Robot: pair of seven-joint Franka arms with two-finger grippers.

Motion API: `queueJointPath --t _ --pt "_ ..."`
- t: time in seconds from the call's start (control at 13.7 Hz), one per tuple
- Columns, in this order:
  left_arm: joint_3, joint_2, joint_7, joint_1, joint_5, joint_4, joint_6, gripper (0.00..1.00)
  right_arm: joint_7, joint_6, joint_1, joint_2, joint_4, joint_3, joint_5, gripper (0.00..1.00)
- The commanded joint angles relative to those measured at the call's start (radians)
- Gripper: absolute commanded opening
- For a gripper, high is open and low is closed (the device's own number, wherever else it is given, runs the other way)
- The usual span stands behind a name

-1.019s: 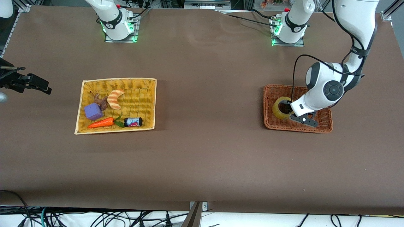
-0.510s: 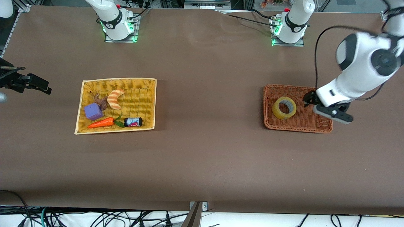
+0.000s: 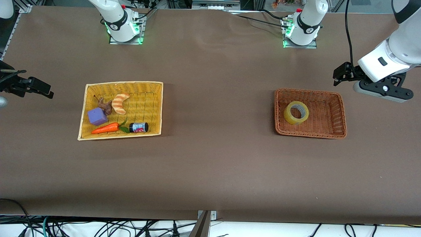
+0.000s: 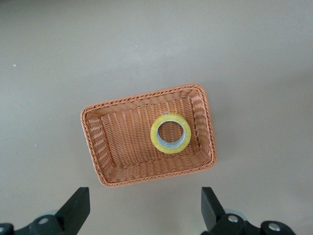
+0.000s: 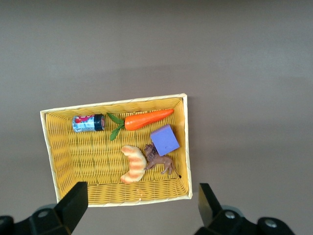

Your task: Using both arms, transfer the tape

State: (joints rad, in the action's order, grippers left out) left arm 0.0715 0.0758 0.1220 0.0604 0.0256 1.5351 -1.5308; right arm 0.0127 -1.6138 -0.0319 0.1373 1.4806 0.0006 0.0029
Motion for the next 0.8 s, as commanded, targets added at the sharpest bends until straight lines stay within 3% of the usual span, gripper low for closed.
queueJointPath --t 0.0,0.44,0.73 --pt "-0.003 0.032 -0.022 -0.001 0.022 -0.036 0.024 1.00 -0.004 -0.003 0.003 -0.001 -0.006 -0.002 -0.004 1.00" --pt "-0.015 0.030 -0.029 -0.002 0.019 -0.038 0.040 1.00 -0.003 -0.003 0.003 -0.001 -0.006 -0.002 -0.004 1.00" --pt "-0.070 -0.025 -0.035 0.025 0.008 0.043 0.005 1.00 -0.003 -0.003 0.003 -0.001 -0.006 -0.002 -0.003 1.00"
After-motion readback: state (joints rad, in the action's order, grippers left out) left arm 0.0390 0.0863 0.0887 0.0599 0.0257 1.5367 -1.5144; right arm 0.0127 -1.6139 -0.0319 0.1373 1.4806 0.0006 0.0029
